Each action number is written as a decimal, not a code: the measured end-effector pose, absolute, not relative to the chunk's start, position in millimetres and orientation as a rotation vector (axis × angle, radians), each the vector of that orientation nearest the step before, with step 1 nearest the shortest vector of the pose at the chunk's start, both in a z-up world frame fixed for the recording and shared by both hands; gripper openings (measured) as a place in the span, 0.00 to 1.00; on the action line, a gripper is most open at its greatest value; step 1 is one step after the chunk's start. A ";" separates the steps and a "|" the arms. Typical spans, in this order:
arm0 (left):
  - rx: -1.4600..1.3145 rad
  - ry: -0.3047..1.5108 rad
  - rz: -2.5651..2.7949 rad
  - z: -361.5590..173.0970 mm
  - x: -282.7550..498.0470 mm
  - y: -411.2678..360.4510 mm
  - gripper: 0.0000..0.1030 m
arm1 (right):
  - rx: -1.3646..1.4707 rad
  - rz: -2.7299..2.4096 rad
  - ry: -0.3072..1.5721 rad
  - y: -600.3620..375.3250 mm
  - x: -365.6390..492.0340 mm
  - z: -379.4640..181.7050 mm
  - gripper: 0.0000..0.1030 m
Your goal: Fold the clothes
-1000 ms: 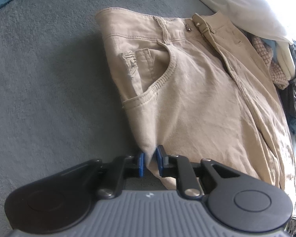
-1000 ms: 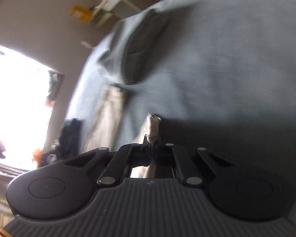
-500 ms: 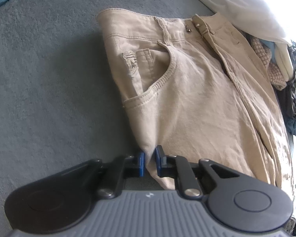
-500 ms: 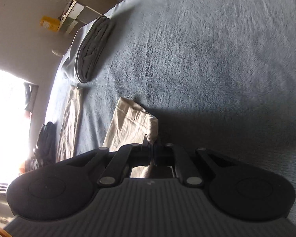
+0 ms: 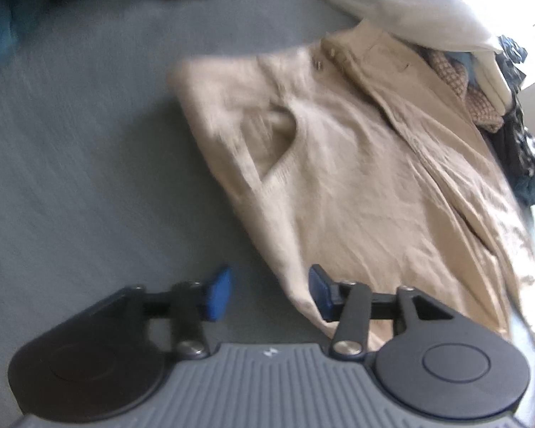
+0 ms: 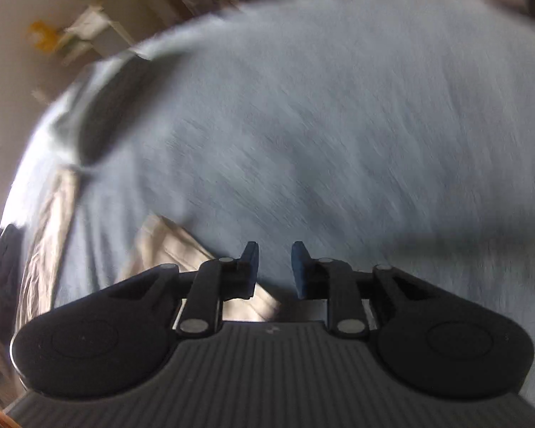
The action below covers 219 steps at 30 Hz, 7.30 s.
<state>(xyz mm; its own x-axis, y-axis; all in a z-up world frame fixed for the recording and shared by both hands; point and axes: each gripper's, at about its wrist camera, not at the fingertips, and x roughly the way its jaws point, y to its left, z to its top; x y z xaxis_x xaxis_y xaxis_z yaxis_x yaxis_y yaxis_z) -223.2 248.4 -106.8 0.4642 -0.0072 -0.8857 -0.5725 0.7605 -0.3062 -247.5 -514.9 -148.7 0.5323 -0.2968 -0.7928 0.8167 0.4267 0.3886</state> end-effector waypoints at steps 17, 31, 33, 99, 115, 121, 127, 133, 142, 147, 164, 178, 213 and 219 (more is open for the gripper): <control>-0.180 0.946 0.073 -163.7 -41.2 180.6 0.49 | -0.009 0.646 1.010 -187.1 36.1 -149.0 0.22; 0.075 0.867 -0.283 -185.2 56.7 114.4 0.49 | -0.197 0.802 1.097 -132.8 62.5 -189.4 0.44; 0.115 0.846 -0.310 -185.1 57.2 101.7 0.50 | -0.277 0.814 1.076 -126.5 54.7 -190.5 0.37; 0.405 0.829 -0.171 -188.2 66.5 28.5 0.72 | -0.423 -0.080 1.123 -442.0 -29.9 -184.1 0.14; 0.289 0.939 -0.054 -143.7 21.1 77.5 0.73 | 0.397 -0.461 1.020 -544.3 -136.6 -194.6 0.41; 0.051 1.054 0.108 -131.4 -11.7 136.3 0.76 | 0.941 -0.572 0.810 -591.3 -192.3 -189.7 0.44; -0.326 1.129 0.265 -136.5 -49.0 196.2 0.76 | 1.365 -0.436 0.658 -597.7 -237.9 -198.2 0.45; -0.472 1.122 0.337 -139.9 -73.5 214.3 0.76 | 1.693 -0.360 0.720 -574.0 -255.1 -238.9 0.46; -0.453 1.104 0.351 -137.7 -76.6 209.6 0.76 | 1.771 -0.216 0.836 -502.5 -246.2 -249.2 0.48; -0.466 1.114 0.362 -144.5 -77.4 209.3 0.76 | 1.747 -0.169 0.908 -465.7 -214.9 -266.9 0.48; -0.494 1.116 0.372 -160.5 -74.8 227.8 0.75 | 1.738 -0.165 0.940 -407.1 -156.1 -280.5 0.21; -0.623 1.042 0.353 -164.2 -81.2 250.0 0.73 | 1.565 -0.070 0.973 -373.6 -94.6 -263.4 0.02; -0.599 0.870 0.434 -142.8 -59.3 277.4 0.10 | 1.329 0.006 0.994 -364.6 -60.7 -215.6 0.01; -0.604 0.768 0.394 -117.9 -38.0 275.7 0.10 | 1.267 0.083 0.929 -375.1 -34.4 -173.4 0.01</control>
<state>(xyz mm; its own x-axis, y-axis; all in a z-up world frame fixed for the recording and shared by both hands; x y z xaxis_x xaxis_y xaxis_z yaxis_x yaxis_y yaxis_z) -38.0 275.7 -117.9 0.6604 0.1140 -0.7422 -0.5368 0.7628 -0.3605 -34.4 -375.1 -173.4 0.6475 0.5293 -0.5483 0.4244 0.3472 0.8363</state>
